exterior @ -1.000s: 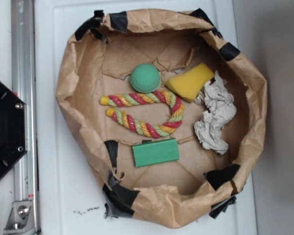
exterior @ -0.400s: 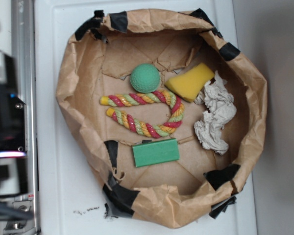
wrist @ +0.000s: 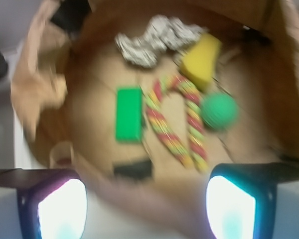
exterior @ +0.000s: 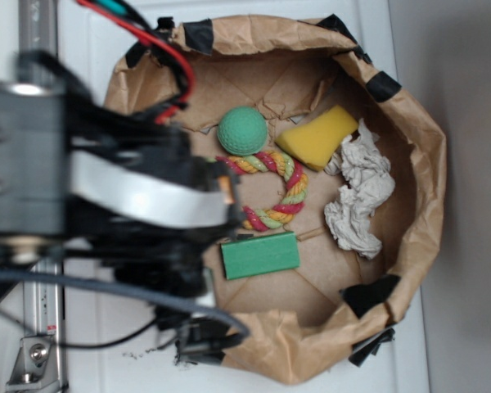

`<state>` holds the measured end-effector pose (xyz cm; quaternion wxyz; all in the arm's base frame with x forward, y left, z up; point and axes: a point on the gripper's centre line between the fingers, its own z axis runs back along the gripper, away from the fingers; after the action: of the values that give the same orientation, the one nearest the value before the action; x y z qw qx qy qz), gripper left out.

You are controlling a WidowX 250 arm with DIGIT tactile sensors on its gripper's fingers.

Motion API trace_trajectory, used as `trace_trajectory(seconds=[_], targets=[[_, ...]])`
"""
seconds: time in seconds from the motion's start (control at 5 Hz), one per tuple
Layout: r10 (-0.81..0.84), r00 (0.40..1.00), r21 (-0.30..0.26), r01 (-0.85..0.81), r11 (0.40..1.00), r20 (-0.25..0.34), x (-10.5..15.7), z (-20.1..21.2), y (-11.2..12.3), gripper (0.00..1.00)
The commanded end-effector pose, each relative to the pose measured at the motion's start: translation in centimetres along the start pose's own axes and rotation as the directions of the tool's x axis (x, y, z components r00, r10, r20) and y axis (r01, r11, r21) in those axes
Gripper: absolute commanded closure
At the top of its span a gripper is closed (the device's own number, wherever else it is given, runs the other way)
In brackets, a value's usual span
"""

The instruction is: Grab the green block.

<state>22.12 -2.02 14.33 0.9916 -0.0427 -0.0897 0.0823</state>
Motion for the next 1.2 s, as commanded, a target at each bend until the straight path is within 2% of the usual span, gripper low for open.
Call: trace_trajectory(seconds=[0.0,0.2,0.4,0.6,0.8,1.0], targets=[[0.272,0.962,-0.016,-0.272,0.962,-0.011,2.8,-2.2,1.3,0.0],[0.271,0.962,0.03,-0.27,0.962,-0.022,3.0,-4.0,1.2,0.0],[0.301,0.953,0.0,-0.301,0.954,0.021,3.3,-2.5,2.2,0.0],[0.336,0.938,-0.052,-0.333,0.942,0.081,4.2,0.8,3.1,0.0],[0.365,0.927,-0.08,-0.358,0.93,0.087,5.1,1.6,3.8,0.0],[0.347,0.936,-0.029,-0.346,0.938,0.051,5.2,-1.7,2.8,0.0]])
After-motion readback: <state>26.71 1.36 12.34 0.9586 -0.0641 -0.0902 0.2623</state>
